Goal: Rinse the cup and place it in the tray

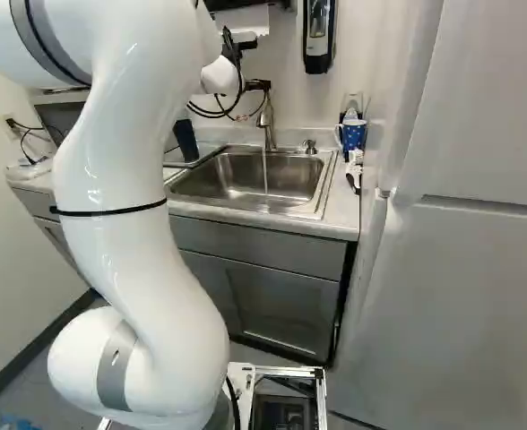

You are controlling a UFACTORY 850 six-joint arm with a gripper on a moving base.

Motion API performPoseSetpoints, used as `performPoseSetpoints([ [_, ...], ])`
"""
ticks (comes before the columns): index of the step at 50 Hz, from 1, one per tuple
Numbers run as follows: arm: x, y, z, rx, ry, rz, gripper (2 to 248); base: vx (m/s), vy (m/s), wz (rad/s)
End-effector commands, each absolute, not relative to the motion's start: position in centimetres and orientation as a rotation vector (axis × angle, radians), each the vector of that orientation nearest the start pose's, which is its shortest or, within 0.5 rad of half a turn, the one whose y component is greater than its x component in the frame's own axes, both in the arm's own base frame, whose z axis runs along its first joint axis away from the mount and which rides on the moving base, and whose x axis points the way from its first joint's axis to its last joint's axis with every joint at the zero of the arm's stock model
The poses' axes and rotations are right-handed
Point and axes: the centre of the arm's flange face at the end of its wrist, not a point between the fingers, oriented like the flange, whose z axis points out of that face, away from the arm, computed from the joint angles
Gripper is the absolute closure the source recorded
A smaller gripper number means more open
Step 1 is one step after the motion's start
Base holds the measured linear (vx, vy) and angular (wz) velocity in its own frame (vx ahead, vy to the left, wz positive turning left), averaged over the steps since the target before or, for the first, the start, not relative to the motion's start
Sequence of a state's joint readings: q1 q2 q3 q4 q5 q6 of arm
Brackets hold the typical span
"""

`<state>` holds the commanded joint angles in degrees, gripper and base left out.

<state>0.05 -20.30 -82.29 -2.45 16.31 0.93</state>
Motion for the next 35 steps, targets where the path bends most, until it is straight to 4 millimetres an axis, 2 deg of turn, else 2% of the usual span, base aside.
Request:
performPoseSetpoints([
  [35, 65.0, 0.5, 64.6, -2.446, -0.050, -1.974, 3, 0.000, 0.000, 0.000],
])
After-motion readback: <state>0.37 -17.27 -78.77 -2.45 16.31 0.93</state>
